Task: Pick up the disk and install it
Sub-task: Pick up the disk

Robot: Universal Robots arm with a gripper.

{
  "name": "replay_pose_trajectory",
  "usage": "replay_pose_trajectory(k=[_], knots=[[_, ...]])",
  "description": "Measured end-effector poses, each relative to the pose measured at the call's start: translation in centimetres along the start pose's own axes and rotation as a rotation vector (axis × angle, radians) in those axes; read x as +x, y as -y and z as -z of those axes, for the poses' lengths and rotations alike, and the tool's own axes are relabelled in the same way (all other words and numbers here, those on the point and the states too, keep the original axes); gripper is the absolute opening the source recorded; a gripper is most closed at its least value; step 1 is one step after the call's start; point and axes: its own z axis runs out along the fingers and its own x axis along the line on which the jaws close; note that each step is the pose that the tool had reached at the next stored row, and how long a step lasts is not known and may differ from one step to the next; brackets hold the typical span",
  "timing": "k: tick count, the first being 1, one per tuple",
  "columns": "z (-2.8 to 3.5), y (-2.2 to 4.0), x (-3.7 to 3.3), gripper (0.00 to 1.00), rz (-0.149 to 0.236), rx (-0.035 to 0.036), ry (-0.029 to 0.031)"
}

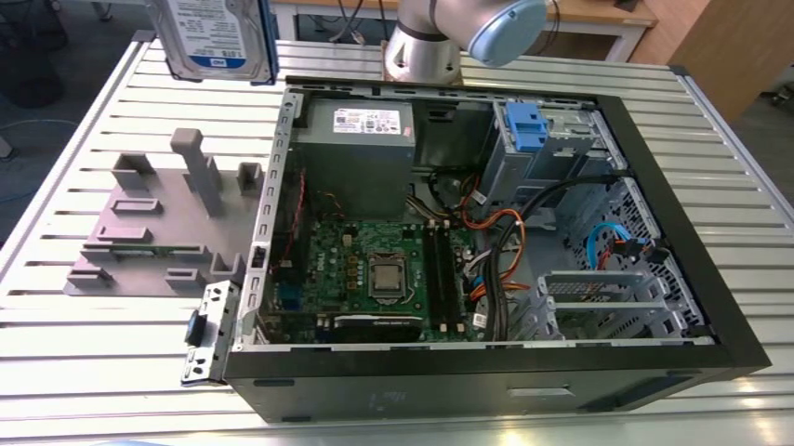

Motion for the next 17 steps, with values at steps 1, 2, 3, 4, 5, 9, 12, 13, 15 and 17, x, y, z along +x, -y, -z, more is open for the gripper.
replay_pose_trajectory(k=[1,2,3,4,5,9,12,13,15,17], knots=[[0.0,0.03,0.0,0.37,0.0,0.0,0.0],[0.0,0.06,0.0,0.37,0.0,0.0,0.0],[0.0,0.08,0.0,0.37,0.0,0.0,0.0],[0.01,0.11,0.0,0.37,0.0,0.0,0.0],[0.0,0.14,0.0,0.37,0.0,0.0,0.0],[0.01,0.25,-0.01,0.37,0.0,0.0,0.0],[0.01,0.32,-0.01,0.37,0.0,0.0,0.0],[0.01,0.34,-0.01,0.37,0.0,0.0,0.0001],[0.01,0.39,-0.01,0.37,0.0,0.0,0.0],[0.01,0.44,-0.01,0.37,0.0,0.0,0.0]])
